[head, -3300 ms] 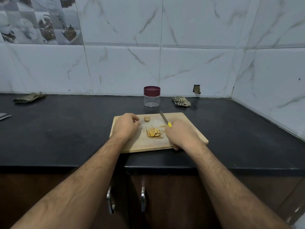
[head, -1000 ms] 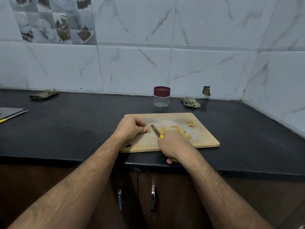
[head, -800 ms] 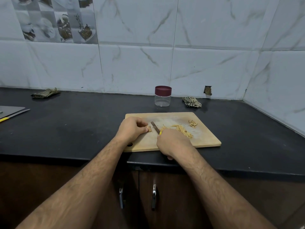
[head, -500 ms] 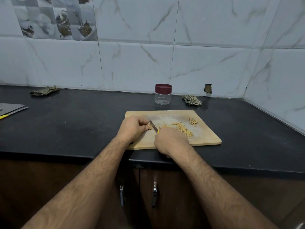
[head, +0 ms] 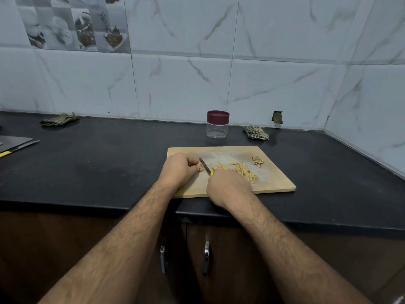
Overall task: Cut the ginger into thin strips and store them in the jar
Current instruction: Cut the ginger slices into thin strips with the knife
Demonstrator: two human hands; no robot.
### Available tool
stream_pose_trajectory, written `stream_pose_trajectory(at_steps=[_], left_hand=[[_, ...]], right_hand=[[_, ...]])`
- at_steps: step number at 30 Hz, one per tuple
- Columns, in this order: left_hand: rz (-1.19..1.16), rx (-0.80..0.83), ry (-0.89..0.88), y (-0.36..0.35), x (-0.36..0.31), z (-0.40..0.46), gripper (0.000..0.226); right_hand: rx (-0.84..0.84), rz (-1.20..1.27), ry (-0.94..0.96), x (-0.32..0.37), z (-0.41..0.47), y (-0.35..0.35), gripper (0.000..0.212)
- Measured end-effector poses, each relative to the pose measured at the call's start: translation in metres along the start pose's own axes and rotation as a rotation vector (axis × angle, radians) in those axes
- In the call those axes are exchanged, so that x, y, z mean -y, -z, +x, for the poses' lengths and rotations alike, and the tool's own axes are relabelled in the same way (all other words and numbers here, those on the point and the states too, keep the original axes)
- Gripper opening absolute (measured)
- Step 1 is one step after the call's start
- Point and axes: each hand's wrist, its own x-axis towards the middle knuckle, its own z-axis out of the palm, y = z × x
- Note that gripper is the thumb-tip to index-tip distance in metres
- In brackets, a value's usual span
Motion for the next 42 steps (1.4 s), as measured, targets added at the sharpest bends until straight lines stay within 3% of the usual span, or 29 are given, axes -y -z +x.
stream_pose_trajectory(at_steps=[14, 21, 30, 42], left_hand=[[-0.018, -0.005, -0.001, -0.002, 0.001, -0.002, 0.018], [-0.013, -0.032, -0.006, -0.002, 0.0, -0.004, 0.019], [0.02, -0.046, 0.012, -0.004, 0.001, -0.002, 0.018], [0.059, -0.035, -0.008, -0.005, 0.001, -0.005, 0.019]], right_hand=[[0.02, -0.016, 0.025, 0.004, 0.01, 0.003, 0.026], [0.075, -0.001, 0.001, 0.011, 0.02, 0.008, 0.012], [0.084, -0.046, -0.012, -0.002, -0.011, -0.001, 0.029], [-0.01, 0.022, -0.028, -0.004, -0.008, -0.002, 0.029]])
